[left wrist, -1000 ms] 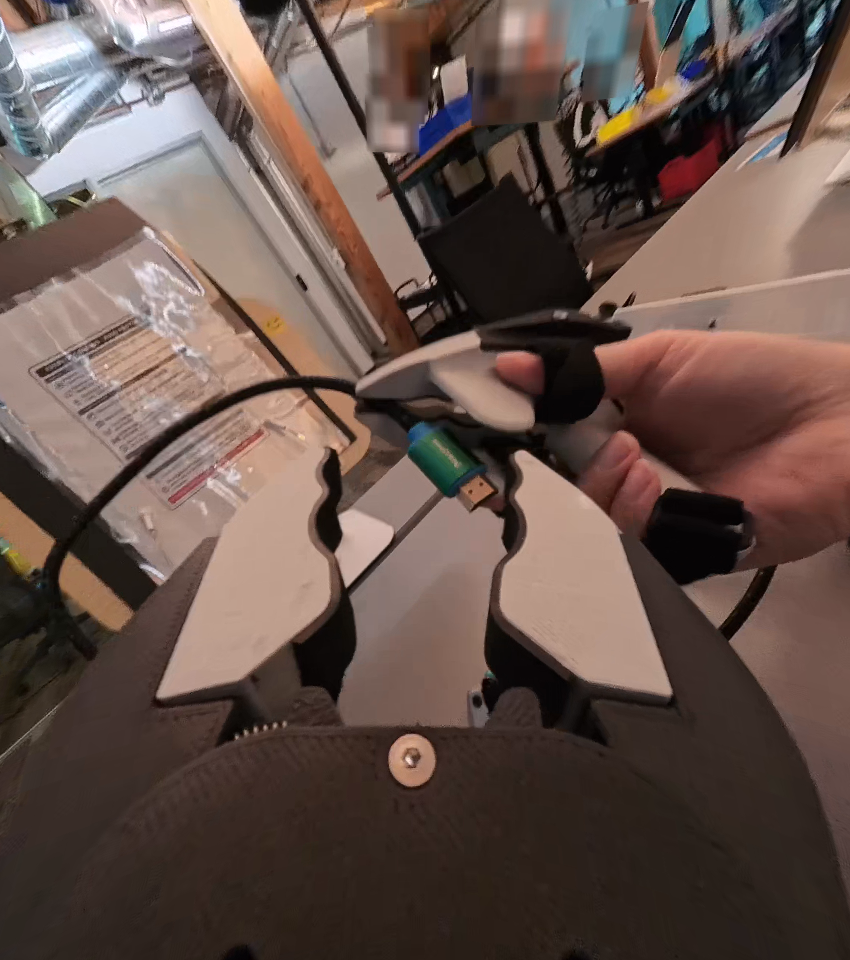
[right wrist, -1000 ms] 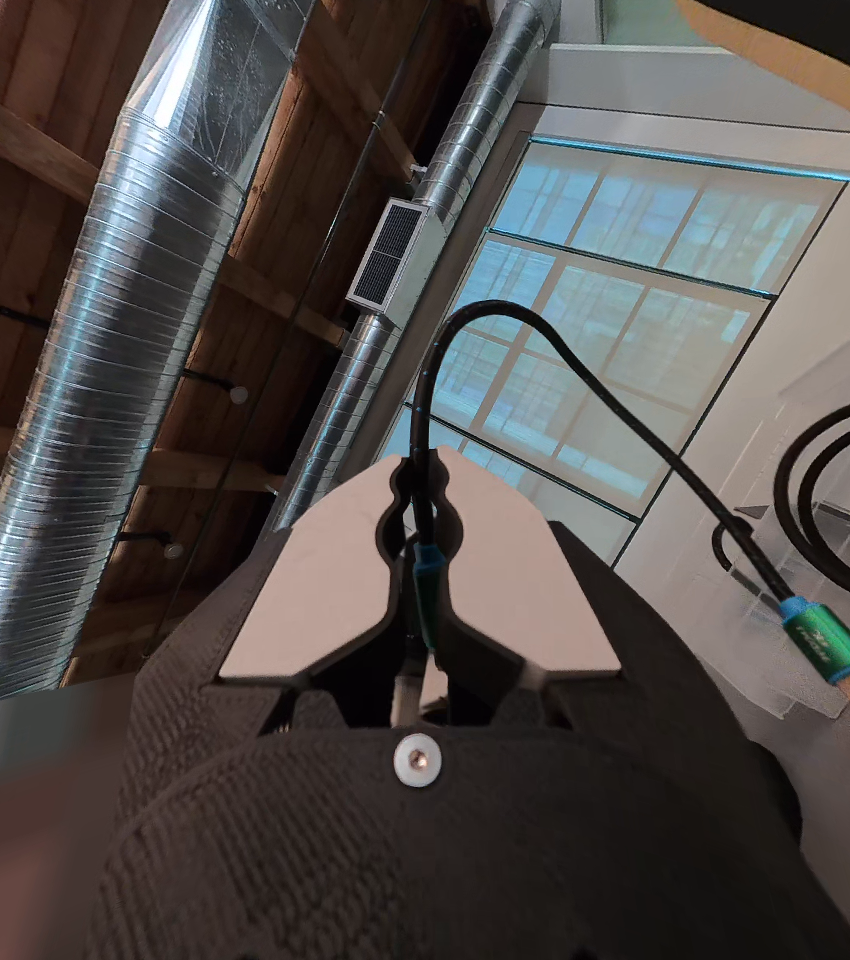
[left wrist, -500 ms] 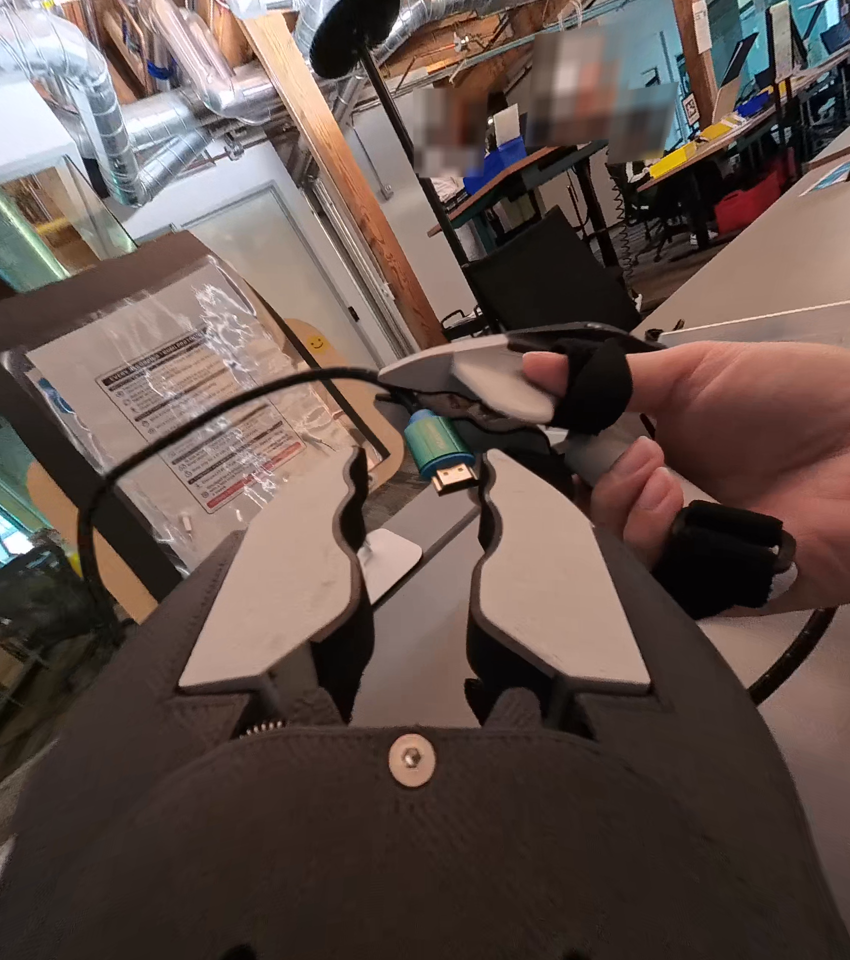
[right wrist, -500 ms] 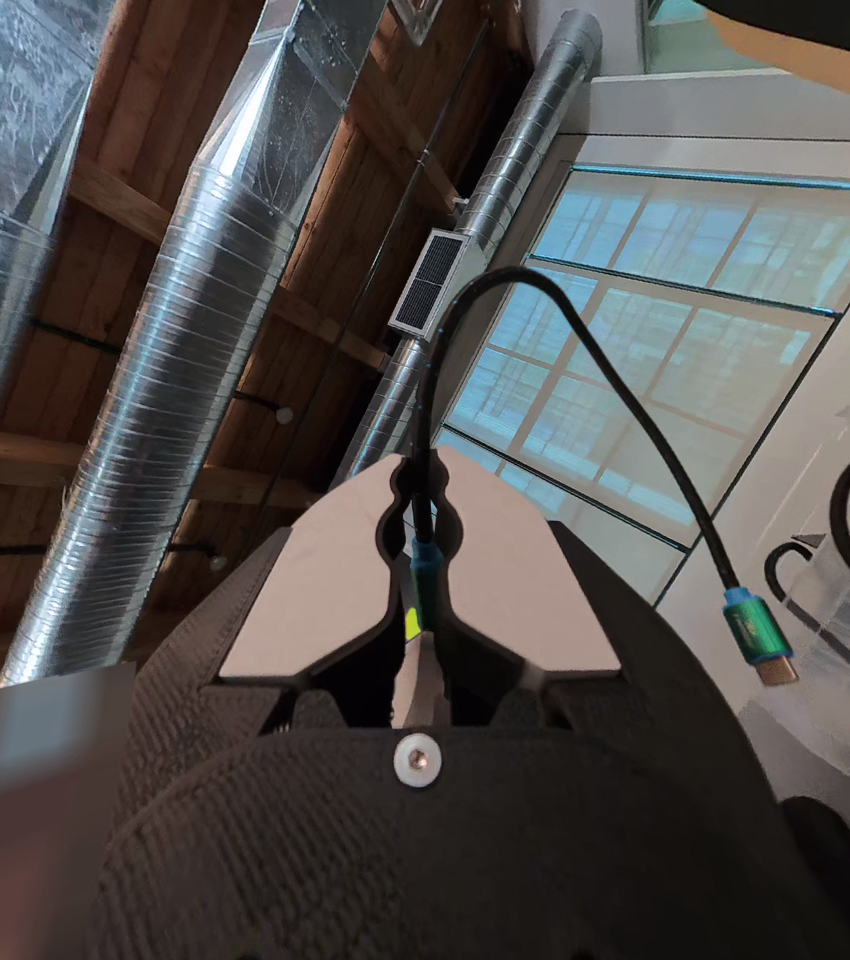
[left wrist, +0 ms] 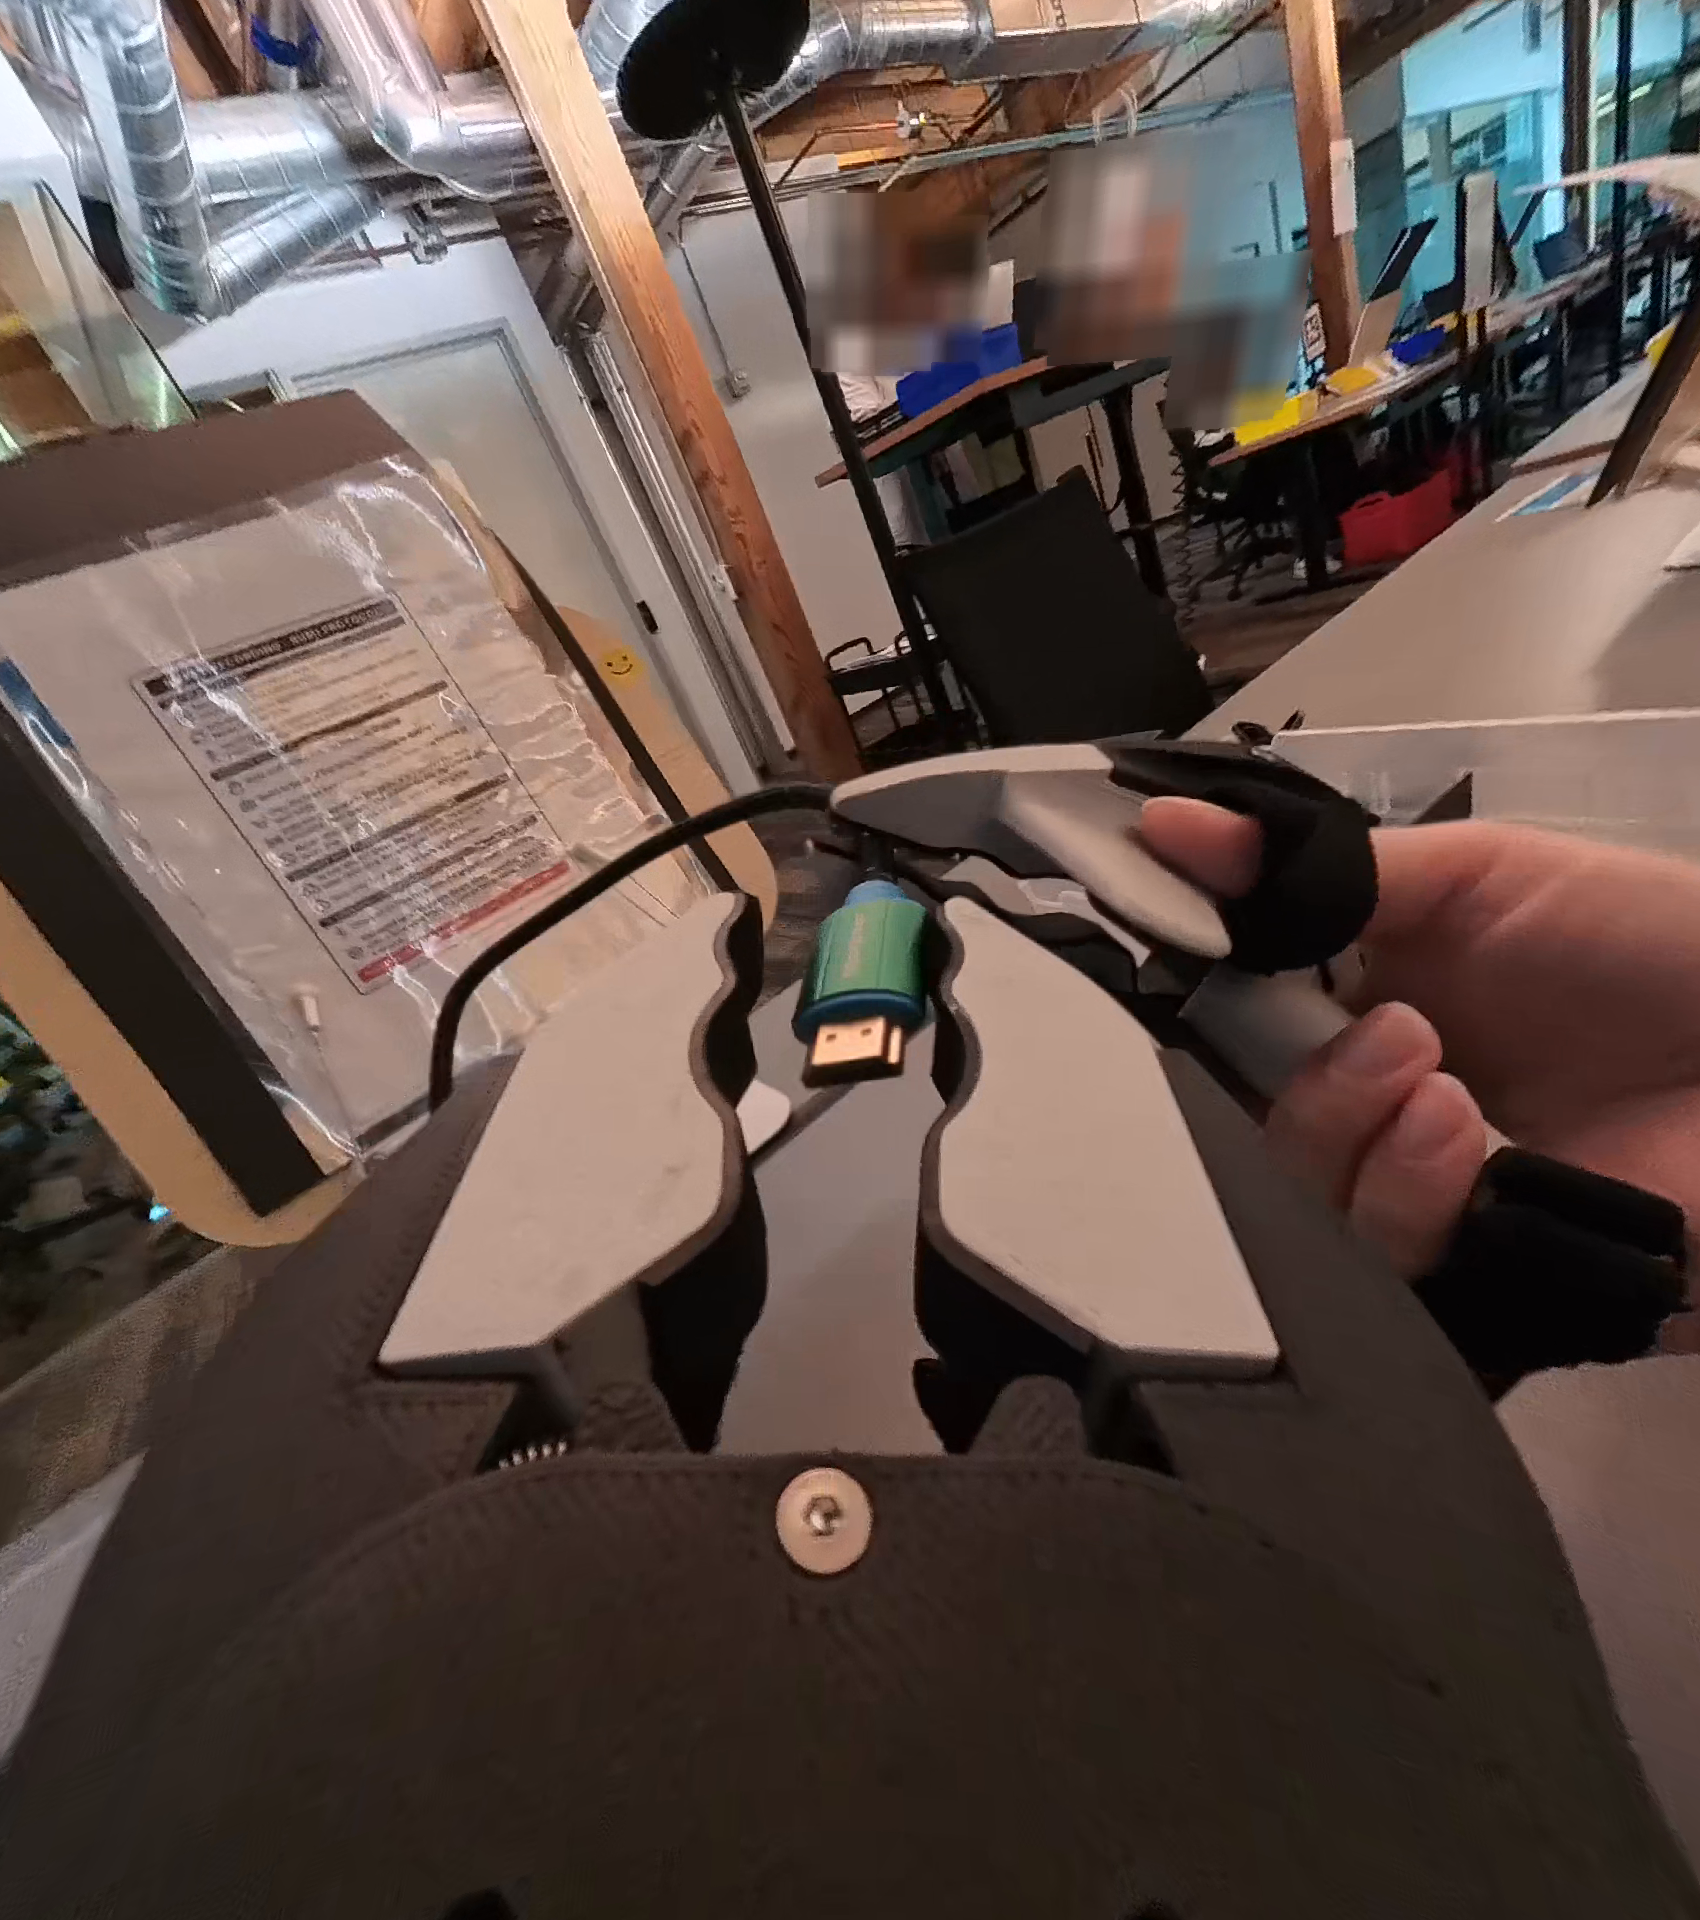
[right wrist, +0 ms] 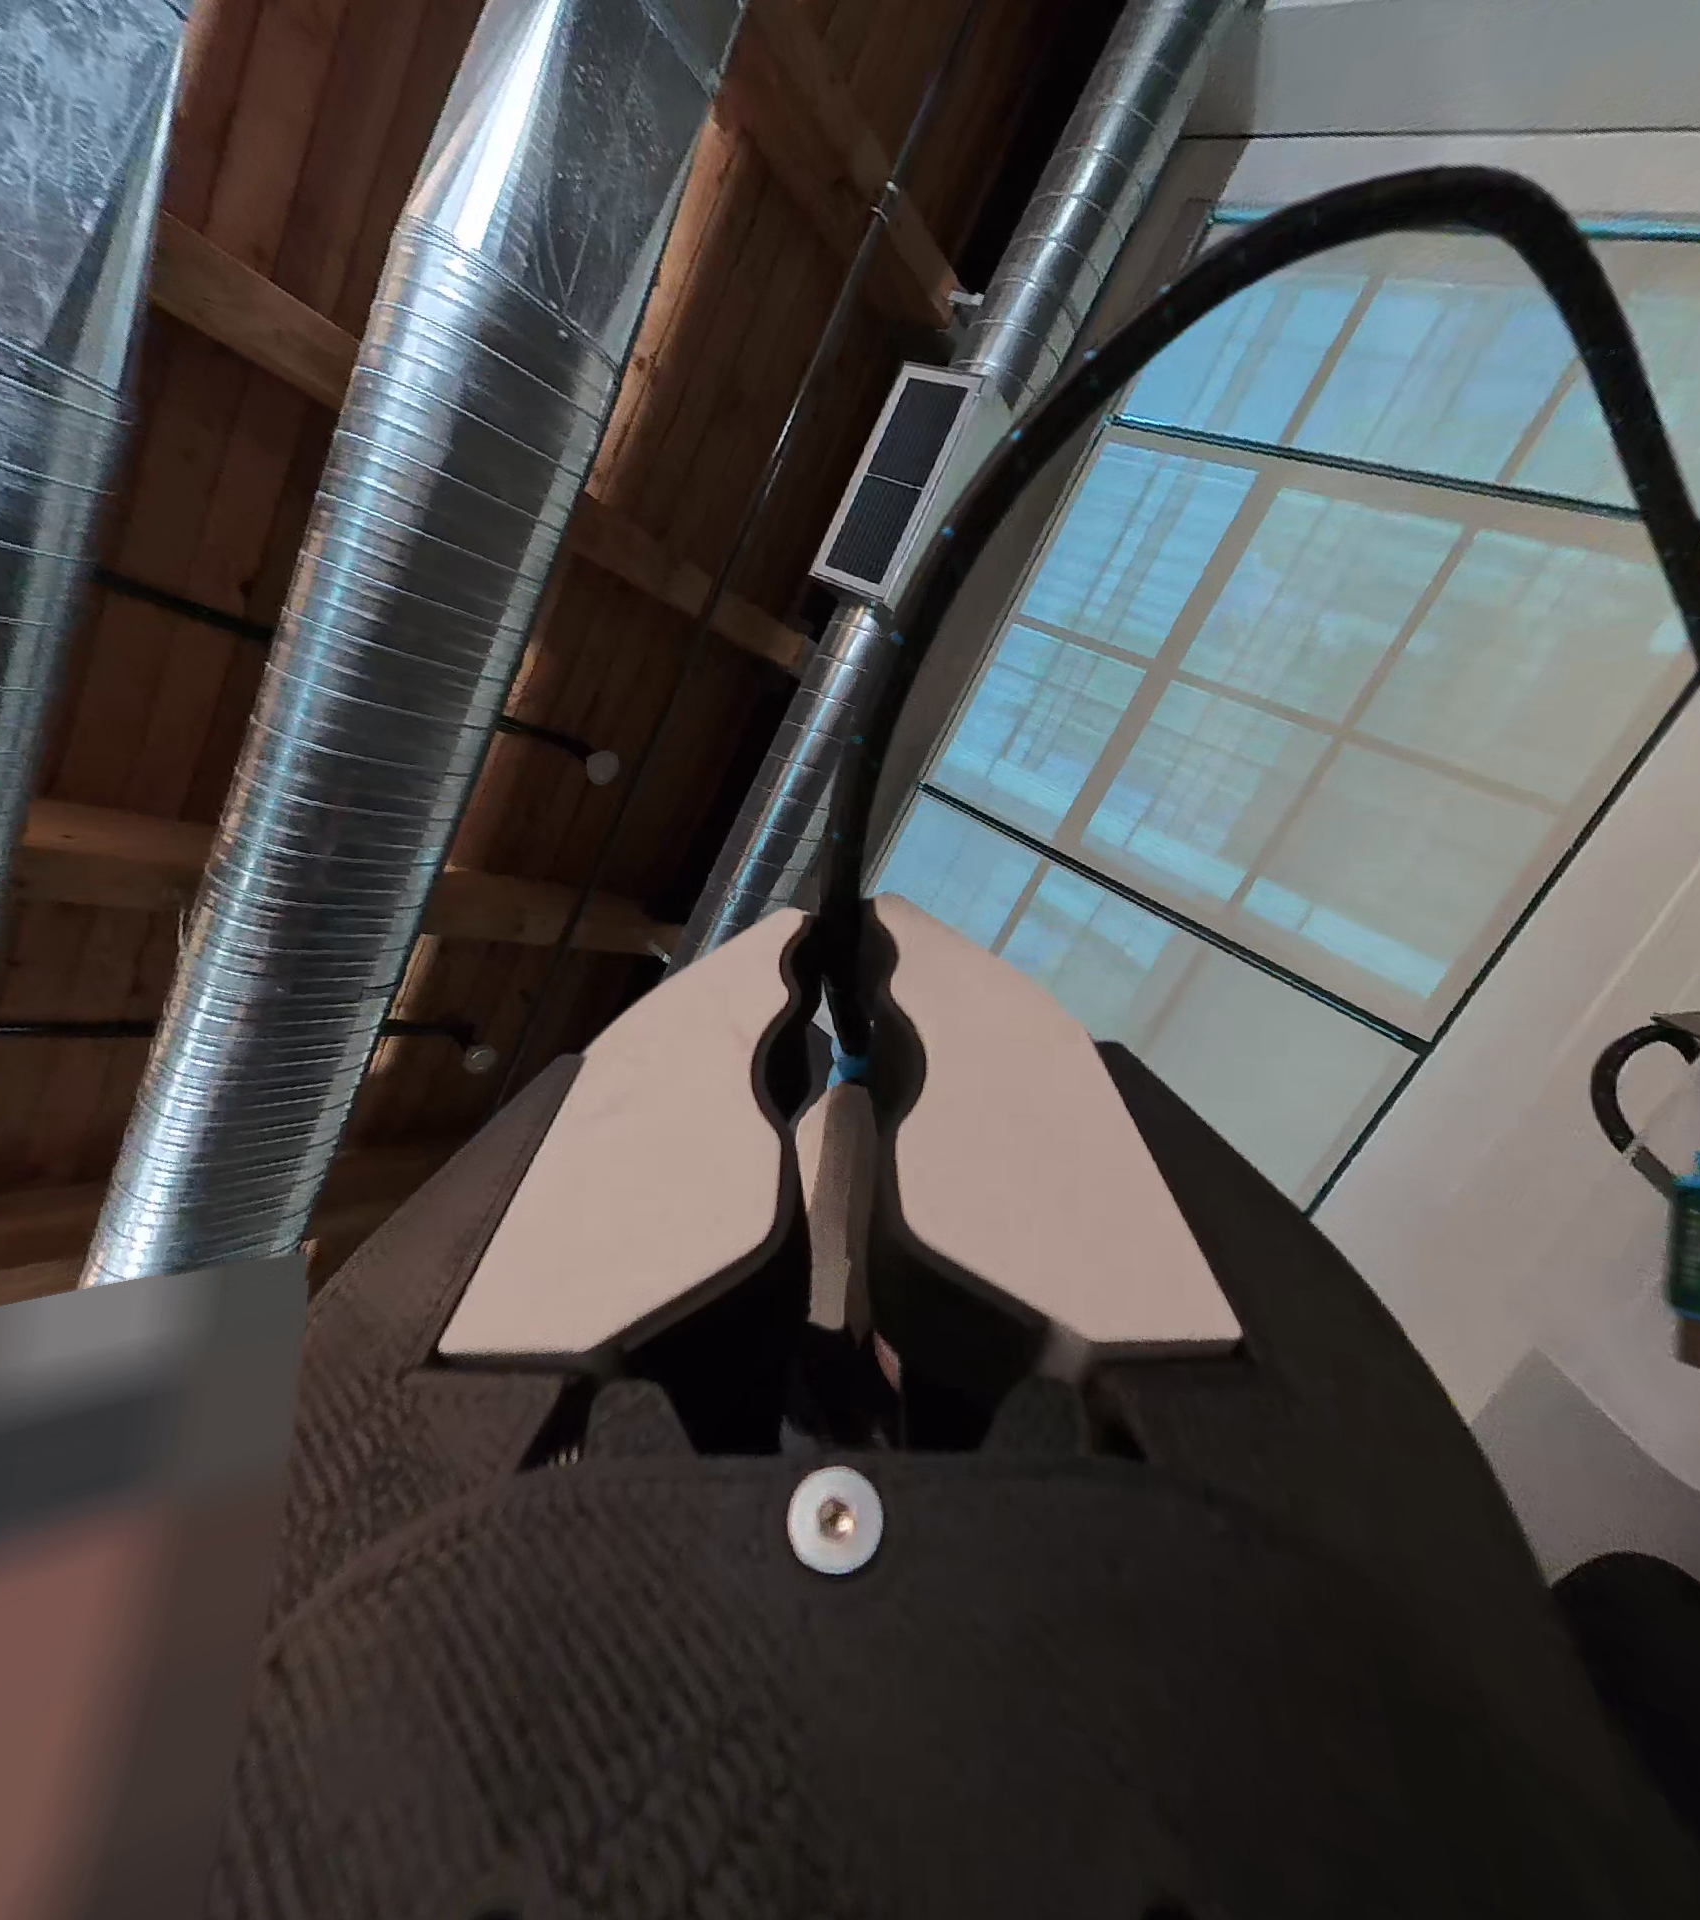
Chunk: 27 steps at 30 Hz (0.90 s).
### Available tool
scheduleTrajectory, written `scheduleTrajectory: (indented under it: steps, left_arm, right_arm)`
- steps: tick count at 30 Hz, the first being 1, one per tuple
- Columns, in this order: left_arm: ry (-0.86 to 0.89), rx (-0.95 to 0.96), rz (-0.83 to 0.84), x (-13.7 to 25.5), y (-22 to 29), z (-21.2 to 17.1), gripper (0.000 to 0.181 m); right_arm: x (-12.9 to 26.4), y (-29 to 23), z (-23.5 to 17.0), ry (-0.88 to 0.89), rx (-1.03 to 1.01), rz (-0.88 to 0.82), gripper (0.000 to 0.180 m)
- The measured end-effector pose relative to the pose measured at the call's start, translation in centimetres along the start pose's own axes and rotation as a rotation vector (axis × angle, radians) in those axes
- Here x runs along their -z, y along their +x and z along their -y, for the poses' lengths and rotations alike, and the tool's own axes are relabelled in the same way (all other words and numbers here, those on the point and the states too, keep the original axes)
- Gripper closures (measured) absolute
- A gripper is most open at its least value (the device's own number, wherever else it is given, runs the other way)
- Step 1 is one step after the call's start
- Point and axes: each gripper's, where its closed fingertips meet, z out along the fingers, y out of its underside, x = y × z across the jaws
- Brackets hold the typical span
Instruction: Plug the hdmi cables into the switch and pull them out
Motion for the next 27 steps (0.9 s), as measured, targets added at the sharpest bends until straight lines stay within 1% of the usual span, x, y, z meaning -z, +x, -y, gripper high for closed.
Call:
scheduleTrajectory:
  steps: [2, 5, 9, 17, 21, 23, 25, 27]
  left_arm:
    - [0.001, 0.024, -0.012, 0.1, -0.1, 0.1, 0.148]
    - [0.017, 0.046, -0.045, 0.2, 0.3, 0.4, 0.157]
    - [0.033, 0.06, -0.049, 0.5, 0.2, 0.9, 0.157]
    - [0.037, 0.181, -0.158, 0.6, 0.6, 1.1, 0.159]
    - [0.063, 0.229, -0.234, 0.9, 0.5, 1.8, 0.16]
    - [0.08, 0.271, -0.289, 1.3, 0.5, 2.4, 0.16]
    - [0.084, 0.309, -0.362, 1.7, 0.7, 2.9, 0.16]
    - [0.046, 0.315, -0.437, 2.0, 1.0, 2.8, 0.16]
  right_arm:
    - [0.0, -0.2, 0.1, 0.0, 0.026, 0.011, 0.173]
    - [-0.1, -0.8, 0.0, -0.003, 0.061, 0.034, 0.173]
    - [0.1, -1.3, 0.8, 0.032, 0.093, 0.055, 0.173]
    - [-0.1, -1.7, 0.5, -0.028, 0.166, 0.068, 0.173]
    - [-0.4, -2.4, 0.0, -0.086, 0.247, 0.12, 0.172]
    - [-0.3, -3.3, -0.5, -0.129, 0.294, 0.195, 0.17]
    - [-0.2, -3.6, -1.3, -0.223, 0.309, 0.238, 0.169]
    - [-0.1, -3.3, -2.0, -0.32, 0.372, 0.218, 0.164]
